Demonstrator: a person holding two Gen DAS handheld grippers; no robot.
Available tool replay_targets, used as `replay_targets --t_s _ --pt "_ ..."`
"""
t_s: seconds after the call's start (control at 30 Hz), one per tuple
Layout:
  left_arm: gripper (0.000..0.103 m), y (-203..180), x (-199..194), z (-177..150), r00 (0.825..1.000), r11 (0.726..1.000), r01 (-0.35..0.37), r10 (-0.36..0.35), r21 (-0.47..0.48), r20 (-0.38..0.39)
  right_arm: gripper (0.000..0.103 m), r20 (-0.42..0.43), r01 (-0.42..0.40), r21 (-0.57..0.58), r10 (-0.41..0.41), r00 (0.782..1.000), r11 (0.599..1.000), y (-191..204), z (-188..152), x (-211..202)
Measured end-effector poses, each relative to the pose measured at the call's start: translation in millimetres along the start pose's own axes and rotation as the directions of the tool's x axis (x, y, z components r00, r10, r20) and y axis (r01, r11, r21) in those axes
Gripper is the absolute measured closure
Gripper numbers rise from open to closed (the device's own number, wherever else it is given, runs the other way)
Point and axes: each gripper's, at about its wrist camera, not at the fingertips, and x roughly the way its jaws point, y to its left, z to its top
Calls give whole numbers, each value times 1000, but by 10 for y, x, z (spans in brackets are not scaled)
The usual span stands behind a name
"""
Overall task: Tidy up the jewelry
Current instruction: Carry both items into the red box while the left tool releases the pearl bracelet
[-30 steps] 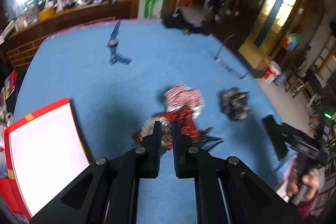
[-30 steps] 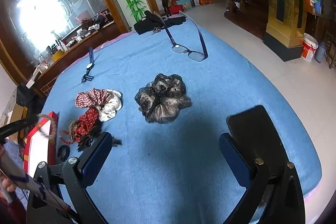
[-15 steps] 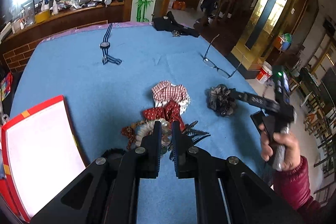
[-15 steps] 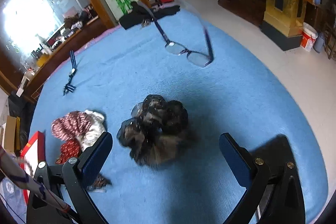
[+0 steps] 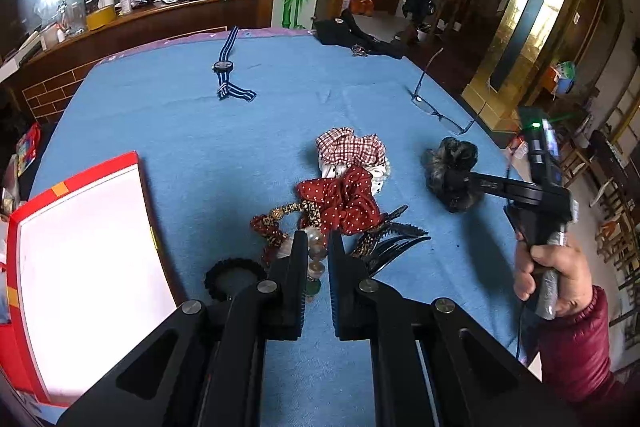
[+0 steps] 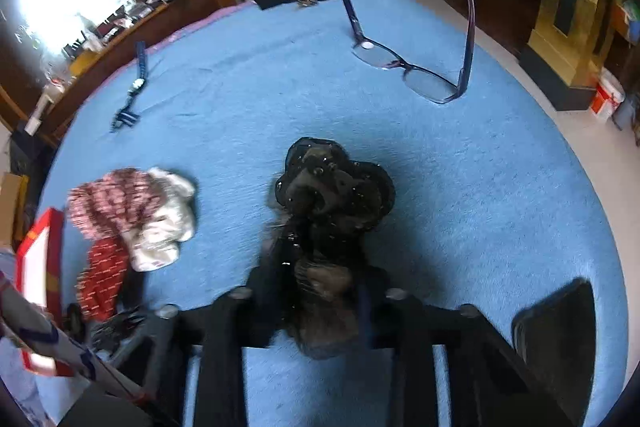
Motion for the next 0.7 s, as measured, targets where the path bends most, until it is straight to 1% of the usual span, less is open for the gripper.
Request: replay_targets --t_s 0.07,0.2,0.3,0.53,0.7 --pt "94 21 -3 -18 1000 1000 0 0 -1 3 81 36 -6 -23 7 999 1000 61 -48 -169" --pt "94 25 -42 -48 1000 1000 -3 3 1 13 81 84 -61 -31 63 994 998 146 -113 -479" --pt "94 20 -63 -62 1000 1000 -17 17 5 21 81 106 -85 -51 90 990 995 228 -168 -638" --pt "94 100 -126 -93 1000 1000 -14 15 -22 26 81 103 -125 -104 136 985 987 494 -322 -819" --pt "94 136 -213 -115 999 999 -17 18 -30 37 81 94 -158 -151 173 980 976 703 -365 -899"
